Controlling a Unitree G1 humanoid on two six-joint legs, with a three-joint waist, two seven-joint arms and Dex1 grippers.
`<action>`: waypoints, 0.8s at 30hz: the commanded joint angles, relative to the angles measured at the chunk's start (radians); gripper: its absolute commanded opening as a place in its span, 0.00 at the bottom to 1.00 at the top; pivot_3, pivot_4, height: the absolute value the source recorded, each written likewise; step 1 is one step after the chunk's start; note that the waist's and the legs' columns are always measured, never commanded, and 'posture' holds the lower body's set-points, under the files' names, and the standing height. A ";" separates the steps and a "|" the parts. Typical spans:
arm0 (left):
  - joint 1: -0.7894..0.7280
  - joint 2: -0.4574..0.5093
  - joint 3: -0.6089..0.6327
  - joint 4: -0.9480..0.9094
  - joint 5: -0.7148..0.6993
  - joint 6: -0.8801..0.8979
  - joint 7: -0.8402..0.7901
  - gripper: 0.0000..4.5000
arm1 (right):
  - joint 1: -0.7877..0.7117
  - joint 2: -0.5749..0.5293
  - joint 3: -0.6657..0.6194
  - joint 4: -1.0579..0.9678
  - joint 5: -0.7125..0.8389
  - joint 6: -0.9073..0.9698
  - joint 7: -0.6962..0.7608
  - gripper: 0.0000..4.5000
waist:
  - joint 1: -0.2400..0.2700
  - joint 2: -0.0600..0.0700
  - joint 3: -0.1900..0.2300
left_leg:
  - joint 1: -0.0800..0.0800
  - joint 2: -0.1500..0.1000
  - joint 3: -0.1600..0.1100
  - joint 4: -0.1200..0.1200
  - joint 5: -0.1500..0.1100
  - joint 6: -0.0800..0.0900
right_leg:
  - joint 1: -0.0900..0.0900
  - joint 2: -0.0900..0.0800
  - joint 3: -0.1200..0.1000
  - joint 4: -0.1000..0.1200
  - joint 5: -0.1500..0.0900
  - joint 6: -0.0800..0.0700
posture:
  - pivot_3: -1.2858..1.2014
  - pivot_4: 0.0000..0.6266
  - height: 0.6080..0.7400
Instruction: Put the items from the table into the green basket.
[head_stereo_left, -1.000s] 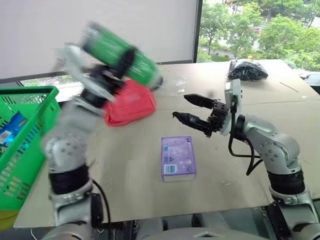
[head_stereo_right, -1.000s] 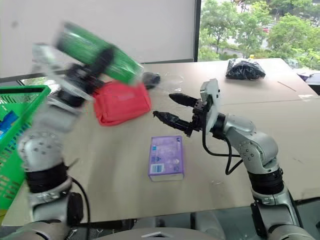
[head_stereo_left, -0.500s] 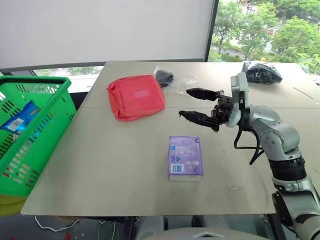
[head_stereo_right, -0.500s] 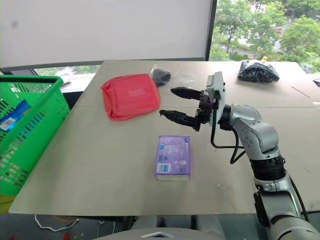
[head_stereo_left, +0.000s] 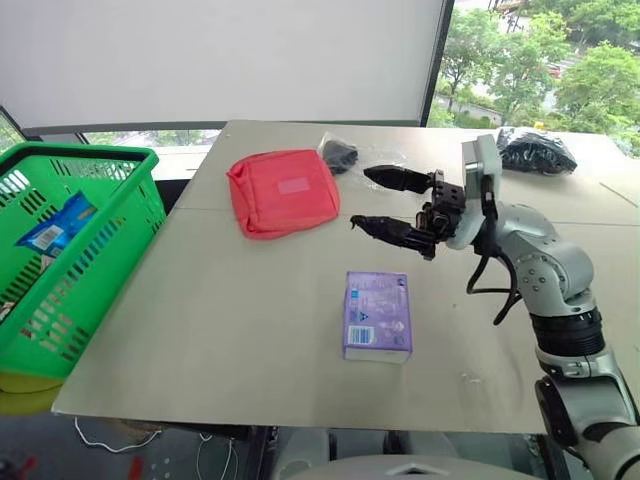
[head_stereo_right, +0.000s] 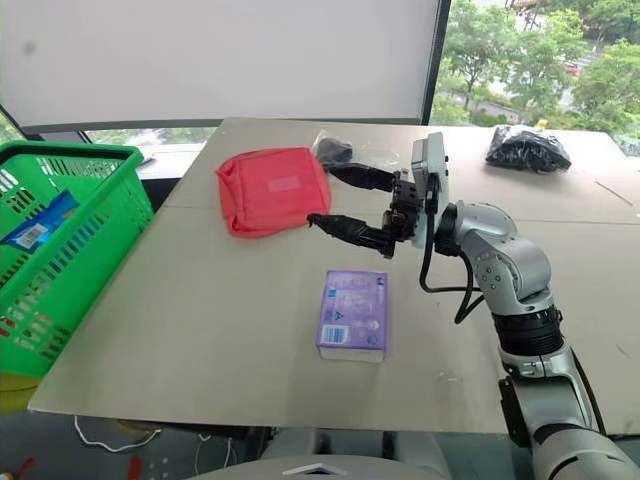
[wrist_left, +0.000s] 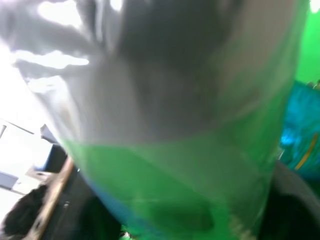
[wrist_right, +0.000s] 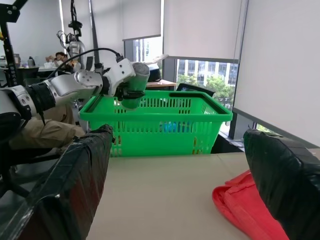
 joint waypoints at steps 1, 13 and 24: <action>-0.074 0.020 -0.027 0.048 -0.001 -0.087 -0.007 0.98 | -0.020 -0.005 -0.031 -0.043 -0.006 -0.031 -0.009 1.00 | -0.002 0.000 0.000 | 0.000 0.000 0.000 0.000 0.000 0.000 | 0.000 0.000 0.000 0.000 0.000 0.000 | 0.54 0.00 1.00; -0.178 -0.002 -0.032 0.084 -0.048 -0.112 0.026 0.98 | 0.007 -0.021 -0.047 -0.064 -0.010 -0.041 -0.025 1.00 | -0.042 -0.002 -0.002 | -0.011 -0.001 0.000 0.004 0.003 -0.005 | -0.011 0.000 -0.002 0.003 0.000 0.000 | 0.52 0.00 1.00; -0.287 -0.094 0.131 0.102 -0.258 -0.017 0.059 0.98 | 0.020 -0.021 -0.051 -0.068 -0.016 -0.044 -0.027 1.00 | -0.054 -0.002 -0.002 | -0.012 -0.001 -0.001 0.011 0.003 -0.004 | -0.011 0.000 -0.003 0.008 0.000 0.000 | 0.52 0.00 1.00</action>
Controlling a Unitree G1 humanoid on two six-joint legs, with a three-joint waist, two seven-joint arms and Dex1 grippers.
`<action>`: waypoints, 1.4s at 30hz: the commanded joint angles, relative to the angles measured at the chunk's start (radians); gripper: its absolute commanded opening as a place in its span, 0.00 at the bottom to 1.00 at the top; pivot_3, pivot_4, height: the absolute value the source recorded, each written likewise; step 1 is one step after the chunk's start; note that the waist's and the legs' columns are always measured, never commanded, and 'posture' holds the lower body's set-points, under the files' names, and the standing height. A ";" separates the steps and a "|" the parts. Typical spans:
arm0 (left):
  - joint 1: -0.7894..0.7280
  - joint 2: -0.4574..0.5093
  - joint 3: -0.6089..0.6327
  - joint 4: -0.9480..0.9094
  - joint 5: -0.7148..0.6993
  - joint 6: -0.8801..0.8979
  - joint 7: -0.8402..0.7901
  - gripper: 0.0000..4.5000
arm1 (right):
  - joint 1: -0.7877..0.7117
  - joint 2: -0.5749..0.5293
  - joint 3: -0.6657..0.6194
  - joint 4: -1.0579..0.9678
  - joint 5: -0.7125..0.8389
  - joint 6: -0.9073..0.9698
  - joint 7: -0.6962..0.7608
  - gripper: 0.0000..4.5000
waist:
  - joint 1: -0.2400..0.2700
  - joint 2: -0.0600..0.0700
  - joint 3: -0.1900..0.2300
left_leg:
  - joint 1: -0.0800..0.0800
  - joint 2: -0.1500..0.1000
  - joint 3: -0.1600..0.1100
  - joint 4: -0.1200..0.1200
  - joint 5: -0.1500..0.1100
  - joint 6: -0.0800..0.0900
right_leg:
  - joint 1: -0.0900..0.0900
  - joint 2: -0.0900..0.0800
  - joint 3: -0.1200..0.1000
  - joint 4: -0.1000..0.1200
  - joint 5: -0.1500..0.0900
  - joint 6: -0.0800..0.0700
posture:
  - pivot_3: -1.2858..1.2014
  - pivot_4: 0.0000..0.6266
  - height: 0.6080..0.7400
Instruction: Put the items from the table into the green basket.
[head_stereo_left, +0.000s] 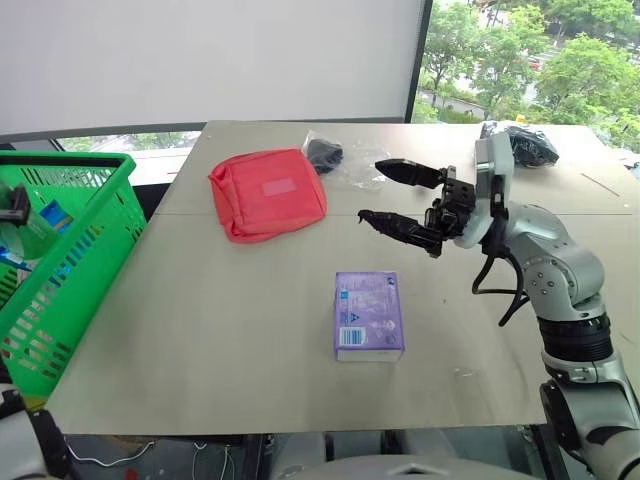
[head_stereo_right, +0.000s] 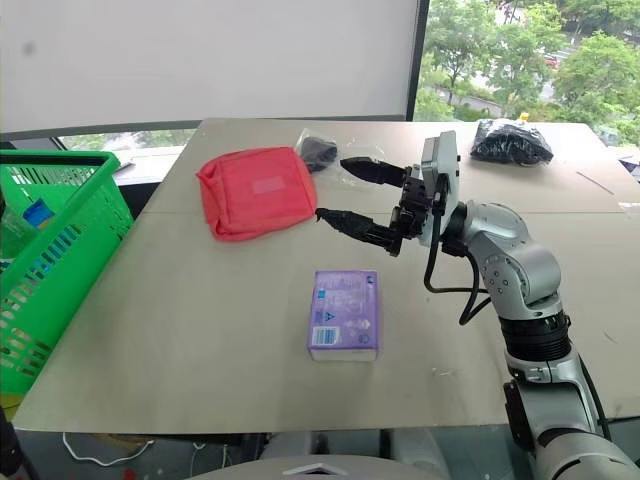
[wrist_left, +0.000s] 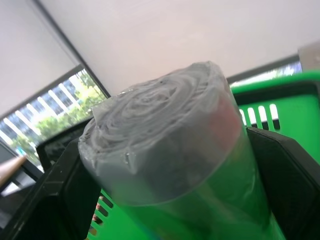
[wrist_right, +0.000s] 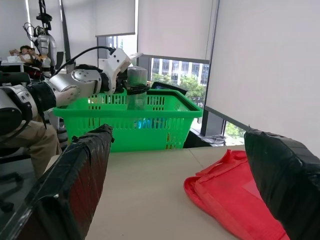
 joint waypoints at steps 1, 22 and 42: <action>-0.045 0.002 0.088 -0.015 -0.075 -0.001 0.032 0.98 | -0.004 -0.004 -0.023 -0.030 0.004 -0.021 -0.003 1.00 | 0.001 0.000 0.000 | 0.000 0.000 0.000 0.002 0.000 0.000 | 0.000 0.000 0.000 0.002 0.000 0.000 | 0.52 0.00 1.00; 0.373 -0.278 -0.101 -0.990 -0.820 0.683 -0.282 0.98 | 0.126 -0.127 -0.075 -0.067 0.013 0.006 0.014 1.00 | -0.011 0.003 -0.004 | 0.001 -0.001 -0.001 0.005 0.000 0.000 | 0.000 -0.001 0.001 0.008 0.000 0.000 | 0.52 0.00 1.00; 0.396 -0.695 -0.498 -1.135 -0.943 1.010 0.421 0.98 | 0.519 -0.440 -0.143 -0.108 -0.077 -0.108 0.254 1.00 | -0.024 0.019 -0.005 | 0.034 0.002 0.002 0.003 -0.003 0.005 | 0.039 0.011 0.010 -0.004 -0.001 0.000 | 0.47 0.00 1.00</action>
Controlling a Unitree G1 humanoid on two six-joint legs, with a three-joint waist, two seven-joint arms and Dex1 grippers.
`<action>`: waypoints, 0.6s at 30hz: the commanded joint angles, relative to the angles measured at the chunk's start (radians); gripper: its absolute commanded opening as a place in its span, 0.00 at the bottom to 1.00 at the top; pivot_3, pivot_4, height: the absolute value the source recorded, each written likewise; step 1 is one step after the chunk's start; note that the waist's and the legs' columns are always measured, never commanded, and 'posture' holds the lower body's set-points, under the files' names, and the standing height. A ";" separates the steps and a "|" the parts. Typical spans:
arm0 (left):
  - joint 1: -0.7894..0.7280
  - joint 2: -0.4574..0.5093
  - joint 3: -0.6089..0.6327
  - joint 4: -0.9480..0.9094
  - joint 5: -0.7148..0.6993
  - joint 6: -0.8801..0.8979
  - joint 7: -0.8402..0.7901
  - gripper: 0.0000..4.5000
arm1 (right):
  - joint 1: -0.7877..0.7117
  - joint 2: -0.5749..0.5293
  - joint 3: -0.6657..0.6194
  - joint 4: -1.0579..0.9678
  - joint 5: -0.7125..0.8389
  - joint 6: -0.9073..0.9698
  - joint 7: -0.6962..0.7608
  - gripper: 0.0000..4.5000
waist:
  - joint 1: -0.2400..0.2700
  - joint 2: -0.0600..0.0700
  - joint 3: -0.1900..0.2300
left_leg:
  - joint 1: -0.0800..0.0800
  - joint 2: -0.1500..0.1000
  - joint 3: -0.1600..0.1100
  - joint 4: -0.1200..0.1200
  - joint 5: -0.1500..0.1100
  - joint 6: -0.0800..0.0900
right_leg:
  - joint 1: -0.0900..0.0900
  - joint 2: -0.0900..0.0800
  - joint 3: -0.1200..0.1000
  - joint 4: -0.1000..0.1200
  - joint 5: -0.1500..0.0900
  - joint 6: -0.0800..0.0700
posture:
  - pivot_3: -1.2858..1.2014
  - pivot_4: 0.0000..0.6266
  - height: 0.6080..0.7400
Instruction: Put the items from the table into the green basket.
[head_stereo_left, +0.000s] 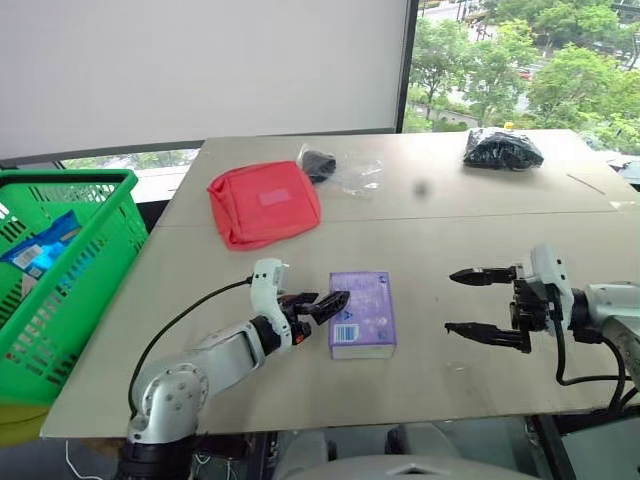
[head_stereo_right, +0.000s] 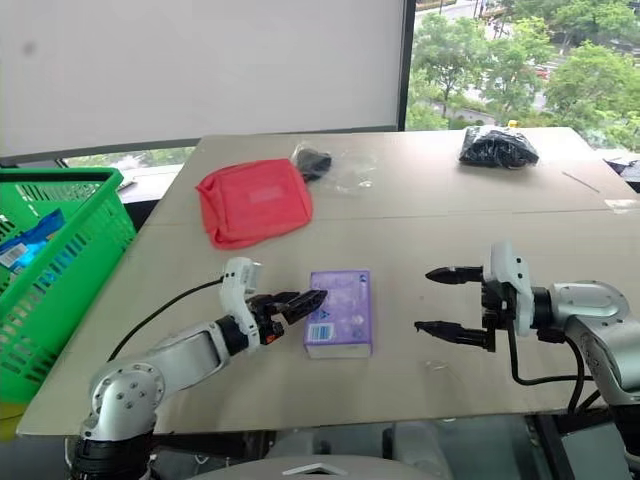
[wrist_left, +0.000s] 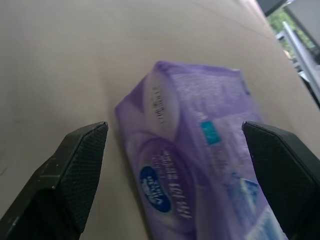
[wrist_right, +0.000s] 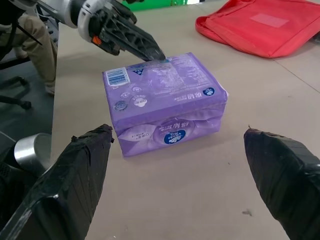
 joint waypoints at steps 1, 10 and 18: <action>-0.013 -0.042 -0.028 0.005 0.006 0.019 0.059 0.98 | -0.005 0.005 -0.031 -0.041 0.009 -0.017 -0.016 1.00 | -0.001 0.000 0.000 | 0.000 0.000 0.000 0.000 0.000 0.000 | 0.000 0.000 0.000 -0.001 0.000 0.000 | 0.47 0.00 1.00; -0.032 -0.096 -0.041 0.024 0.003 0.053 0.089 0.61 | 0.017 -0.016 -0.032 -0.066 -0.007 -0.028 -0.001 1.00 | -0.001 0.001 -0.001 | 0.000 0.000 -0.001 0.000 0.000 0.000 | 0.001 0.000 0.000 -0.004 0.000 0.000 | 0.46 0.00 1.00; -0.072 -0.102 -0.007 0.032 0.085 -0.036 0.088 0.12 | -0.030 0.013 -0.025 -0.062 0.016 -0.018 -0.021 1.00 | -0.001 0.002 -0.001 | 0.001 -0.001 0.000 0.000 0.000 0.000 | 0.003 0.001 0.000 -0.004 0.000 0.000 | 0.47 0.00 1.00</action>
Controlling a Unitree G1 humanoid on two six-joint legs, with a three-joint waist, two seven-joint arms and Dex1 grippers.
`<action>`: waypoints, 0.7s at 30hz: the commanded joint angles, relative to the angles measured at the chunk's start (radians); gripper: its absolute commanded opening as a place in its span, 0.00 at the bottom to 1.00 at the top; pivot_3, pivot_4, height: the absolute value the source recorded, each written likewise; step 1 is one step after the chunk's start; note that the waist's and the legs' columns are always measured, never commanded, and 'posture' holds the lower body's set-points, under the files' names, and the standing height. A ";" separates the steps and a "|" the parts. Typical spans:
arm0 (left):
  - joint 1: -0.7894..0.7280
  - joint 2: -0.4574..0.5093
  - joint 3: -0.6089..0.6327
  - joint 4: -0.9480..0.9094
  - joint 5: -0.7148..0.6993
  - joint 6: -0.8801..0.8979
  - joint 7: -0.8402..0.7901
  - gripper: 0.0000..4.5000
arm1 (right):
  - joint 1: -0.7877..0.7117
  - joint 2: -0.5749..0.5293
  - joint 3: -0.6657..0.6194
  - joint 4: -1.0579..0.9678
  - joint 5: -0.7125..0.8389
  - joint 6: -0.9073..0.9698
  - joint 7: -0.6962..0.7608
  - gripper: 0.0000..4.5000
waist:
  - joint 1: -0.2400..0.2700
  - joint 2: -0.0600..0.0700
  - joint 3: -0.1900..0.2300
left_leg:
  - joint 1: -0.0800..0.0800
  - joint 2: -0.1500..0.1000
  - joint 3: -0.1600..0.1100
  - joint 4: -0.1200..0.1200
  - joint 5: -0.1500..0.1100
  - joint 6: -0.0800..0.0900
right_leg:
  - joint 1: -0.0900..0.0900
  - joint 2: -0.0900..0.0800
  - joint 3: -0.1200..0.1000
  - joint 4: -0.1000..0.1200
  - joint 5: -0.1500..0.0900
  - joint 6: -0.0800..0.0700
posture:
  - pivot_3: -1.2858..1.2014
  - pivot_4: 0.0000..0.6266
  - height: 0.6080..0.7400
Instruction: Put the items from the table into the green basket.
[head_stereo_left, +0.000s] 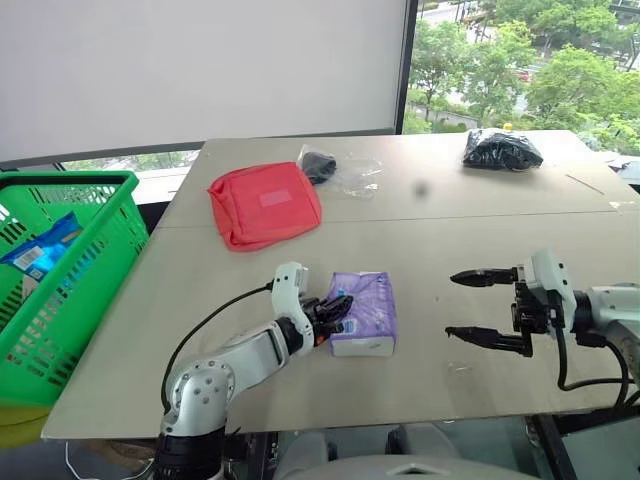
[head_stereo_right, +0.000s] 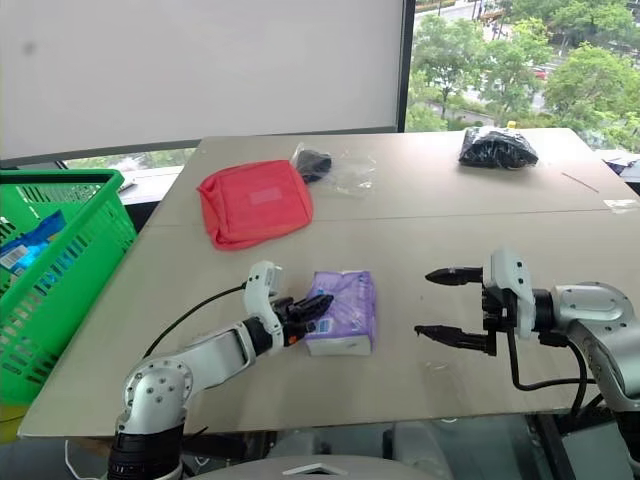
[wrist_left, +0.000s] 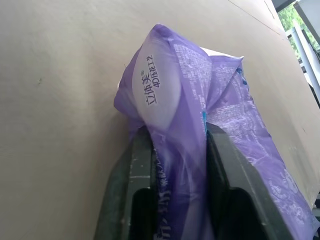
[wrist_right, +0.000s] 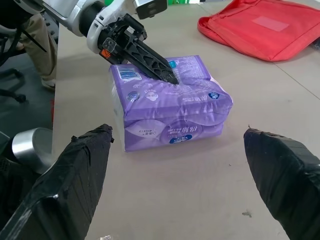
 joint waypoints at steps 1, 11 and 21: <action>-0.051 0.014 0.047 0.005 0.095 -0.096 -0.005 0.12 | -0.067 0.035 -0.022 -0.018 0.050 0.011 -0.027 1.00 | 0.000 0.000 0.000 | 0.000 0.000 0.000 0.000 0.000 0.000 | 0.000 0.000 0.000 0.000 0.000 0.000 | 0.47 0.00 1.00; -0.215 0.441 0.246 0.142 0.421 -0.299 -0.198 0.12 | -0.321 0.200 0.004 0.019 0.178 0.125 -0.116 1.00 | 0.003 0.000 0.003 | 0.000 0.000 -0.003 -0.002 0.002 -0.003 | -0.004 0.003 0.002 -0.001 0.000 -0.001 | 0.49 0.00 1.00; -0.337 0.666 0.363 0.349 0.785 -0.592 -0.213 0.12 | -0.467 0.326 0.014 0.041 0.220 0.143 -0.177 1.00 | 0.024 -0.004 0.006 | -0.005 -0.001 -0.006 -0.005 0.002 -0.004 | -0.009 -0.004 -0.002 -0.004 0.000 0.000 | 0.50 0.00 1.00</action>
